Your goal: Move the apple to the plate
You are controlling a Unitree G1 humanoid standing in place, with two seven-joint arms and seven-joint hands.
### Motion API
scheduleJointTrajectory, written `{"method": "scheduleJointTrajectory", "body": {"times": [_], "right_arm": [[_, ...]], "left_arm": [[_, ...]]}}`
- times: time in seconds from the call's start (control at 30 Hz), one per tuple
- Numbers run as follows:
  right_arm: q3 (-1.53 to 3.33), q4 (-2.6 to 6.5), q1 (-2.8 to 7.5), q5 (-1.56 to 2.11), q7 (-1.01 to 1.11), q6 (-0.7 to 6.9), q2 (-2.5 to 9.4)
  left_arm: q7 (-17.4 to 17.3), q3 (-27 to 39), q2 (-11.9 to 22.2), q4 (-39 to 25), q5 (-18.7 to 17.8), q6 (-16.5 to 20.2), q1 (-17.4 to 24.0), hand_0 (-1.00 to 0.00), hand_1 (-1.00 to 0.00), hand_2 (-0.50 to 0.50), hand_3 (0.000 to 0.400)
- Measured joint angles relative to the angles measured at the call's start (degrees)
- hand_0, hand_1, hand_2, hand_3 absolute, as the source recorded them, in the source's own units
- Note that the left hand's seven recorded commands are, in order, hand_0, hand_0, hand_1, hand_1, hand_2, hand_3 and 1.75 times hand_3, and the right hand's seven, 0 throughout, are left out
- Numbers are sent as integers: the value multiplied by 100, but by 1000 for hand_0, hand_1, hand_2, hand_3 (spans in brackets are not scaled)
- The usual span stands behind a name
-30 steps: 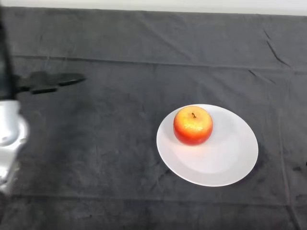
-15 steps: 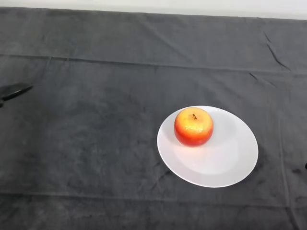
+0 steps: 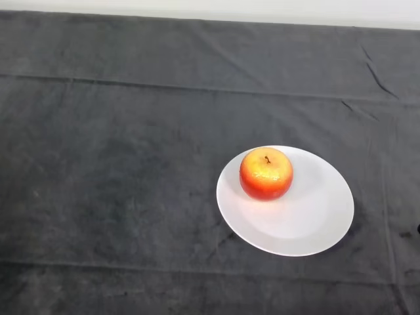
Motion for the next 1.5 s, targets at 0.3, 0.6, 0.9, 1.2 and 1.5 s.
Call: {"method": "scheduleJointTrajectory", "body": {"times": [0.3, 0.6, 0.9, 1.2, 1.5], "right_arm": [[3, 0, 0, 0, 0, 0, 4], [4, 0, 0, 6, 0, 0, 4], [6, -1, 0, 10, 0, 0, 4], [6, -1, 0, 17, 1, 0, 5], [9, -1, 0, 28, 1, 0, 6]], "left_arm": [[31, 163, -37, 0, 67, 24, -1, 0, 0, 0, 0], [-33, 225, -95, 0, 80, 34, -2, 0, 0, 0, 0], [-125, 236, -123, 0, 254, 38, -5, 0, 0, 0, 0], [-185, 426, -146, 0, 302, 80, -6, 0, 0, 0, 0], [-235, 444, -277, 0, 387, 95, -13, 0, 0, 0, 0]]}}
